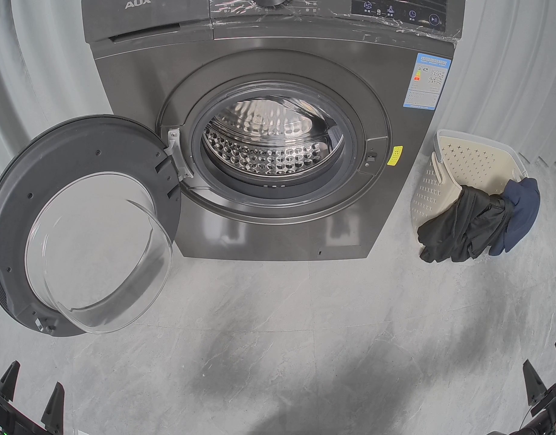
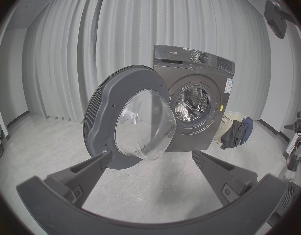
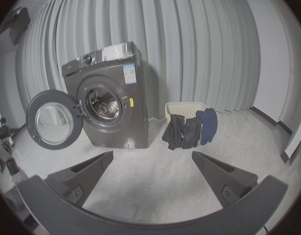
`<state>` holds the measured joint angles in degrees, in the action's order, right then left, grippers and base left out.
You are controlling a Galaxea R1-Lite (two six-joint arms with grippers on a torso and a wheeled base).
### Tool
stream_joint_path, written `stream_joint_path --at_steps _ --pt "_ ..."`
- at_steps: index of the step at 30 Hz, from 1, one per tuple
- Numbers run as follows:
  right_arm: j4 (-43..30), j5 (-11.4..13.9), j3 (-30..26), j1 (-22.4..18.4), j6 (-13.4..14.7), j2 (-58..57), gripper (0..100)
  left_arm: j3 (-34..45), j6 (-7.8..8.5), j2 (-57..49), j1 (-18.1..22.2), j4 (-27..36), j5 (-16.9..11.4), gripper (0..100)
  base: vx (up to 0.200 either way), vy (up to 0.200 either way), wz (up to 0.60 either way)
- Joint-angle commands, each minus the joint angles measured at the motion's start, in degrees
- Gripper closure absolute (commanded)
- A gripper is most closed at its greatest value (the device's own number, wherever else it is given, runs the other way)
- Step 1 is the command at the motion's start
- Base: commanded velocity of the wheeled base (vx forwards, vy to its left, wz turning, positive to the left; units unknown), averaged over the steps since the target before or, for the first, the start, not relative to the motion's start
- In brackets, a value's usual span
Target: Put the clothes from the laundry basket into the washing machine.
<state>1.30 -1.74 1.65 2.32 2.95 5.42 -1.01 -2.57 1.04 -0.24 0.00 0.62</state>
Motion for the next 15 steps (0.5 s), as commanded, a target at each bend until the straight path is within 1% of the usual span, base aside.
stream_joint_path --at_steps 1,4,6,7,8,15 --pt "-1.66 1.48 -1.65 -2.84 -2.33 -4.28 0 1.01 0.29 -0.95 -0.02 -0.09 -0.01 0 0.0 0.0 0.0" --pt "-1.57 1.48 -1.65 -2.67 -2.51 -4.37 0 1.01 0.02 -0.95 -0.02 0.0 -0.01 0 0.0 0.0 0.0" --pt "-1.57 1.39 -1.65 -2.67 -2.25 -4.37 0 1.01 0.11 -0.95 -0.02 -0.09 -0.01 0 0.0 -0.2 0.0" --pt "-1.48 1.57 -1.65 -2.67 -2.6 -4.37 0 1.01 0.64 -0.95 -0.02 0.0 -0.09 0 0.0 -0.2 0.0" --pt "-1.48 1.57 -1.65 -2.67 -2.69 -4.37 0 1.01 0.73 -0.95 -0.02 -0.09 -0.09 0 0.0 -0.2 0.0" --pt "-1.48 1.57 -1.65 -2.67 -2.6 -4.37 0 1.01 0.46 -0.95 -0.02 -0.09 -0.09 0 0.0 -0.2 0.0"
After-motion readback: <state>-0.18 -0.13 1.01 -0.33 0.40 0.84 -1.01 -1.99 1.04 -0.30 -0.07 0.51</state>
